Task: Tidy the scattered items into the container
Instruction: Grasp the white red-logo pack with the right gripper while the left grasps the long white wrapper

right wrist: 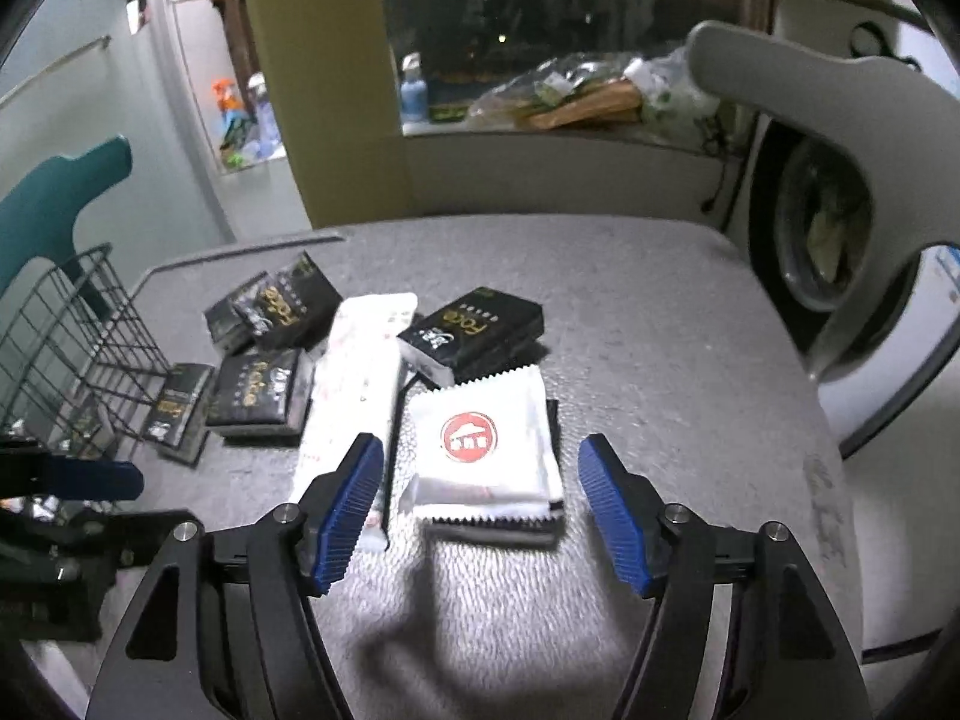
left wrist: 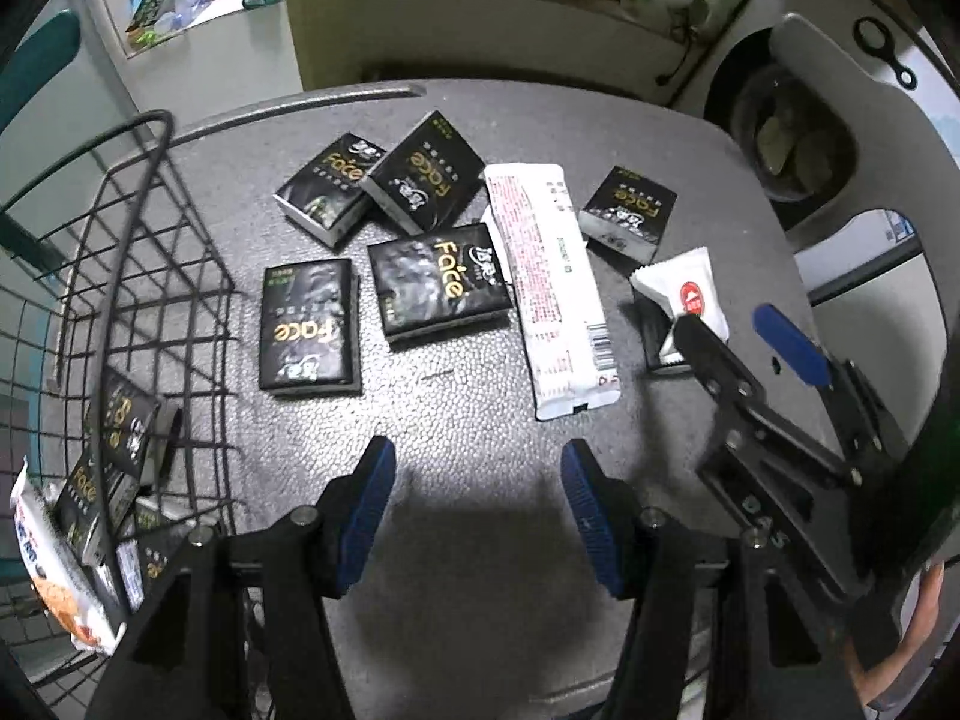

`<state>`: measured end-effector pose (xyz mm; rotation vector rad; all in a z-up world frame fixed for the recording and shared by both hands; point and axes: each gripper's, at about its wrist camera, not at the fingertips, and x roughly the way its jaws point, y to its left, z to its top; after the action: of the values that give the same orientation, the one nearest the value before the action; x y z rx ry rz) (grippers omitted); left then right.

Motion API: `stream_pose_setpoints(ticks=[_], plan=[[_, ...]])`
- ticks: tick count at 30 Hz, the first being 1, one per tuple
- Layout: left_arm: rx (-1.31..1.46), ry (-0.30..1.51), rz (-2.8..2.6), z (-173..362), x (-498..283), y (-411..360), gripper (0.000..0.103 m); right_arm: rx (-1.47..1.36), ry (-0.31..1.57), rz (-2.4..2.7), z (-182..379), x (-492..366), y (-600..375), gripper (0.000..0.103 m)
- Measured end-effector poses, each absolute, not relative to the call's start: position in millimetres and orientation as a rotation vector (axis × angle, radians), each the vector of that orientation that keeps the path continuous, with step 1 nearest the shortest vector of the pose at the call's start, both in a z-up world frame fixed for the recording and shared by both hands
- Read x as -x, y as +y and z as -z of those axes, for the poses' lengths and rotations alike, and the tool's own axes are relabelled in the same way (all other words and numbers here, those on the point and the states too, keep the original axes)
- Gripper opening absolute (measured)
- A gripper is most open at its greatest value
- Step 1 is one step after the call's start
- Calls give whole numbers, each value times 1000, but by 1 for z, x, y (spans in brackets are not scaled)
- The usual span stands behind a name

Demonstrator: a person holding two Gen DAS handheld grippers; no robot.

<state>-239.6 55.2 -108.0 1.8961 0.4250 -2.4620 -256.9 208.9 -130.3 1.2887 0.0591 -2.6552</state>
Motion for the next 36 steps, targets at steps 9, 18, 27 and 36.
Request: stream_pose_setpoints(ticks=[9, 18, 27, 36], plan=[[-1921, 488, 2452, 120, 256, 64, 63, -1307, -92, 2648, 137, 257, 234, 48], [-1904, 524, 2450, 126, 279, 91, 63, -1320, -190, 2749, 130, 238, 282, 48], [-1893, 417, 2397, 144, 295, 105, 63, -1315, -215, 2723, 132, 229, 286, 48], [-1927, 252, 2425, 142, 283, 114, 44, -1326, -196, 2713, 132, 218, 276, 48]])
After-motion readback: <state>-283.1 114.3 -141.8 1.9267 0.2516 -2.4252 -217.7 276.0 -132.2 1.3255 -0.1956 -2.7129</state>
